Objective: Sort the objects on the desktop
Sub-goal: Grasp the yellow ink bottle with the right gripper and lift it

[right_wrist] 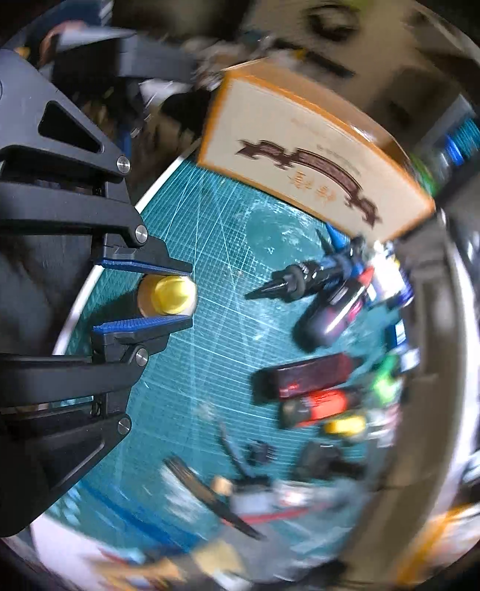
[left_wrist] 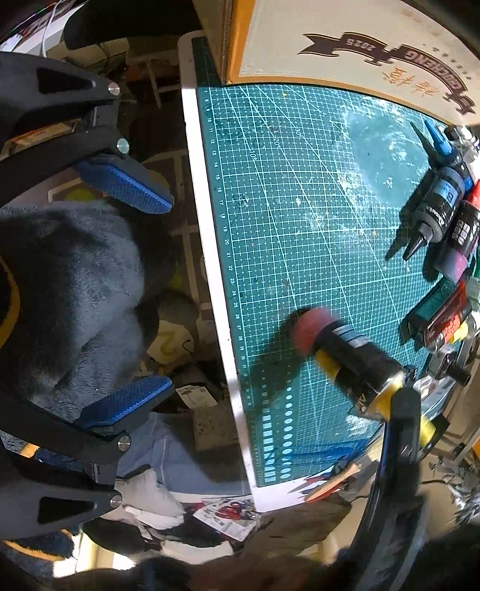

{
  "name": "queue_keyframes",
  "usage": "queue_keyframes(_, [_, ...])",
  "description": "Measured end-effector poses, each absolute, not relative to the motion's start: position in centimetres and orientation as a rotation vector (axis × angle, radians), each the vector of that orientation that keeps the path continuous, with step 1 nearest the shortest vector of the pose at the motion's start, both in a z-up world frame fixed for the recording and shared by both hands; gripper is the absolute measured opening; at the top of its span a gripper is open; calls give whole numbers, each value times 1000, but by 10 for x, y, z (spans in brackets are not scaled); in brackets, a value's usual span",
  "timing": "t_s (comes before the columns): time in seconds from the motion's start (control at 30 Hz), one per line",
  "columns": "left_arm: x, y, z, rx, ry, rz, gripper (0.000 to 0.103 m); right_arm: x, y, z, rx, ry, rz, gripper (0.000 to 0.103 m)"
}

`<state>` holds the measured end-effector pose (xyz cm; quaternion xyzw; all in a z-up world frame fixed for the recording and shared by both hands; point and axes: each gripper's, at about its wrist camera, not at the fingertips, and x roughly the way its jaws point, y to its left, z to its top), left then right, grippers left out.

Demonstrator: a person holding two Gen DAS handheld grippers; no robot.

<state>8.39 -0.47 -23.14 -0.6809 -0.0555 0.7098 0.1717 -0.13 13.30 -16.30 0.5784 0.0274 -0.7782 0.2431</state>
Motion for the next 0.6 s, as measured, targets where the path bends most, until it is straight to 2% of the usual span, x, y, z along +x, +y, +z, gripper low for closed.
queue_keyframes(0.23, [83, -14, -232, -1948, -190, 2039, 90, 24, 104, -162, 1488, 308, -2140, 20])
queue_keyframes(0.43, [87, -20, -232, -1948, -206, 2053, 90, 21, 87, -164, 1486, 325, -2096, 21])
queue_keyframes(0.5, [88, -20, -231, -1935, -215, 2060, 90, 19, 90, -162, 1501, 282, -2094, 25])
queue_keyframes(0.6, [89, -18, -225, -1865, -238, 2093, 90, 21, 108, -149, 1488, 178, -2107, 38])
